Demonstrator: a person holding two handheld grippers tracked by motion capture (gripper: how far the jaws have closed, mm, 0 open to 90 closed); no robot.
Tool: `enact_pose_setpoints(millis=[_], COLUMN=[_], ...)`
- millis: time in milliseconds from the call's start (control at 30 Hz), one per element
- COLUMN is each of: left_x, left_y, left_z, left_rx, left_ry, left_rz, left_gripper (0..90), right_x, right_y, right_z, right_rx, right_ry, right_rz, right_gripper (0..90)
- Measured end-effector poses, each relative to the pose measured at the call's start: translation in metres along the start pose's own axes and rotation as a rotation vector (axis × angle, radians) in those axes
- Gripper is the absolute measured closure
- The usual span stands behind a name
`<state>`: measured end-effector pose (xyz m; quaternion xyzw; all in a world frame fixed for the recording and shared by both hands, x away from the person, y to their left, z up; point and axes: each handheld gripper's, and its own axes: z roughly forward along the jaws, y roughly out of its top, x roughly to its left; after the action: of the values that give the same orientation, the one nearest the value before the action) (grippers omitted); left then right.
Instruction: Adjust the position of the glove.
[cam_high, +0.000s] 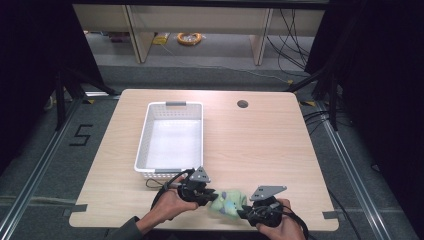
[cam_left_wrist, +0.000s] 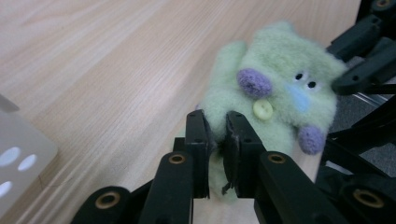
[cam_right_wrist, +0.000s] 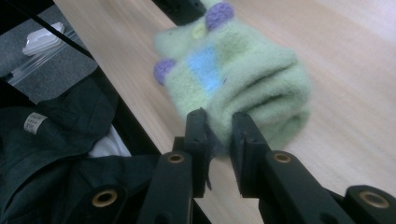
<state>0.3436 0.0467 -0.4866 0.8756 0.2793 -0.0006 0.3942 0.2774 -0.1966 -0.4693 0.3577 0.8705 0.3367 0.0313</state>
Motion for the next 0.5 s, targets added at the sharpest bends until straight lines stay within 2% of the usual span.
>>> enact_pose_setpoints(millis=[33,67,100,133,167,200,233,267,300,333,367,433,500], left_x=[0.001,0.004,0.003,0.004,0.003,0.004,0.005,0.006,0.006,0.006,0.004,0.004,0.002], left_y=[0.0,0.0,-0.001,-0.001,-0.002,-0.002,-0.002,-0.002,-0.003,-0.003,-0.003,-0.004,-0.005], left_z=[0.001,0.002,0.002,0.002,0.0,-0.001,-0.004,-0.008,-0.01,-0.013,-0.015,-0.019,-0.019], left_rx=[-0.003,0.004,-0.005,-0.002,-0.007,-0.012,-0.019,-0.023,-0.032,-0.039,-0.052,-0.056,-0.047], left_ry=[0.009,0.005,0.003,0.004,0.008,0.012,0.023,0.024,0.024,0.026,0.024,0.023,0.005], left_rz=[-0.002,0.003,-0.019,-0.018,-0.041,-0.056,-0.058,-0.05,-0.066,-0.077,-0.107,-0.113,-0.133], left_gripper=[78.7,78.3,77.7,76.7,75.0,70.7,66.4,65.7,63.9,60.2,56.5,53.0,49.0], right_x=[0.002,0.002,0.003,0.002,0.001,0.0,-0.001,-0.003,-0.004,-0.005,-0.006,-0.012,-0.019], right_y=[-0.002,-0.002,-0.003,-0.004,-0.004,-0.004,-0.004,-0.004,-0.003,-0.002,-0.001,0.002,0.004], right_z=[0.002,0.001,0.003,0.003,0.002,0.001,-0.003,-0.005,-0.013,-0.016,-0.021,-0.028,-0.027], right_rx=[-0.008,0.012,0.001,0.005,0.011,0.002,0.015,-0.017,-0.018,-0.047,-0.063,-0.086,-0.1], right_ry=[0.007,0.0,0.005,0.003,0.002,0.001,0.004,0.003,-0.015,-0.012,-0.022,-0.036,-0.05], right_rz=[0.021,0.014,0.022,0.018,0.02,0.027,0.032,0.031,0.047,0.044,0.061,0.091,0.122], right_gripper=[78.2,77.1,75.5,73.4,71.2,65.7,61.0,57.5,56.1,54.6,53.3,49.2,47.8])
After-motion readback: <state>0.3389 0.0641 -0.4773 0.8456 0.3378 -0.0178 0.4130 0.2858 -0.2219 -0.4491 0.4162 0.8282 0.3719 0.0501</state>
